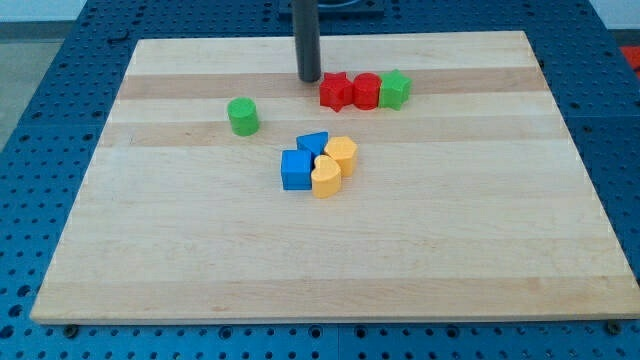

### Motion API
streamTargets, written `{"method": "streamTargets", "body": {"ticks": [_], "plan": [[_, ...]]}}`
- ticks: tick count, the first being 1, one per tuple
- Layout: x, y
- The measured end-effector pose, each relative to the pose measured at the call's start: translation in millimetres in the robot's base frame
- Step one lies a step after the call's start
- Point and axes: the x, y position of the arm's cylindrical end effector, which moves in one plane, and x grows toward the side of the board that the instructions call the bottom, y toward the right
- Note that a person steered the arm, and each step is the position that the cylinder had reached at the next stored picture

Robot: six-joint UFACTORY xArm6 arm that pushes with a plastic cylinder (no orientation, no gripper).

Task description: Slide the green star towards down

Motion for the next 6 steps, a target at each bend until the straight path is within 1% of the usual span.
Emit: {"method": "streamTargets", "body": {"ticks": [2, 3, 4, 6], "plan": [[-1.3, 85.5], [3.0, 111.6], [12.1, 121.0], [48.1, 121.0]]}}
